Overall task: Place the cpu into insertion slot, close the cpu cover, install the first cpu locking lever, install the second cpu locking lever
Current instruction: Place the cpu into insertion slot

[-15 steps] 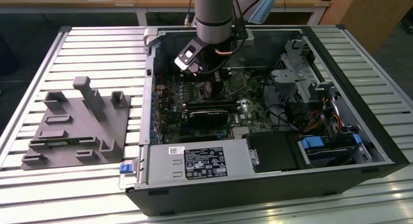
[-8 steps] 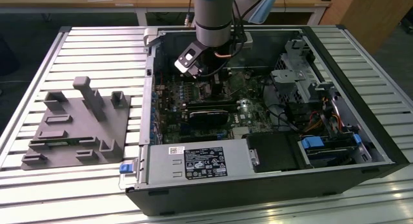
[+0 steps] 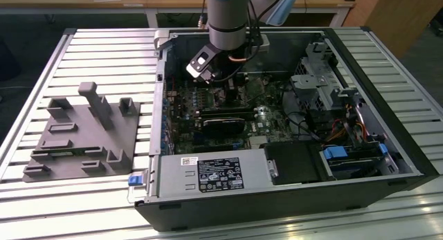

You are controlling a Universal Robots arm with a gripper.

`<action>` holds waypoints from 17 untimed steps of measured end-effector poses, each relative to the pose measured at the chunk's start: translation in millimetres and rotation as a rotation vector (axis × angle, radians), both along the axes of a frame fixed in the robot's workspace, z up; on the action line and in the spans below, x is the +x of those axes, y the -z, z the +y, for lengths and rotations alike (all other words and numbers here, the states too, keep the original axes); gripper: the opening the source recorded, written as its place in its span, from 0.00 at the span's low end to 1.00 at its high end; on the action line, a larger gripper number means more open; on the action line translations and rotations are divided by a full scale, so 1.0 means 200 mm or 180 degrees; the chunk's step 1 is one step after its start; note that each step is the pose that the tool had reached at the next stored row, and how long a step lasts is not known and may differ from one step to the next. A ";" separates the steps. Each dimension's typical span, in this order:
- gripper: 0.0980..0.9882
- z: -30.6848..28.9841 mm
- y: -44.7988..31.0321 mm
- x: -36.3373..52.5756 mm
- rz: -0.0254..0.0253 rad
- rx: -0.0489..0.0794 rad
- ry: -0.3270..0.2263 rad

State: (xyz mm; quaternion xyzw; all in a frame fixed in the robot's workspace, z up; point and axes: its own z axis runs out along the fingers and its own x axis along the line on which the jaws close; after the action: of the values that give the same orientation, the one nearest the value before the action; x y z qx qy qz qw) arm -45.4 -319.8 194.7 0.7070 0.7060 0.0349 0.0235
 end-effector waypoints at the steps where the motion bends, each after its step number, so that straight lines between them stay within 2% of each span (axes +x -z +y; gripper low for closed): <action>1: 0.50 0.002 0.003 -0.001 0.0000 0.0000 0.0000; 9: 0.50 0.006 0.023 -0.001 0.0001 -0.0001 0.0000; 15: 0.50 0.007 0.014 0.000 -0.0003 0.0005 0.0000; 17: 0.50 0.006 0.008 -0.001 0.0000 -0.0001 0.0000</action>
State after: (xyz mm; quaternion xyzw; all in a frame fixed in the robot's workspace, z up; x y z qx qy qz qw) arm -45.6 -318.5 193.1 0.7070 0.7060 0.0348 0.0236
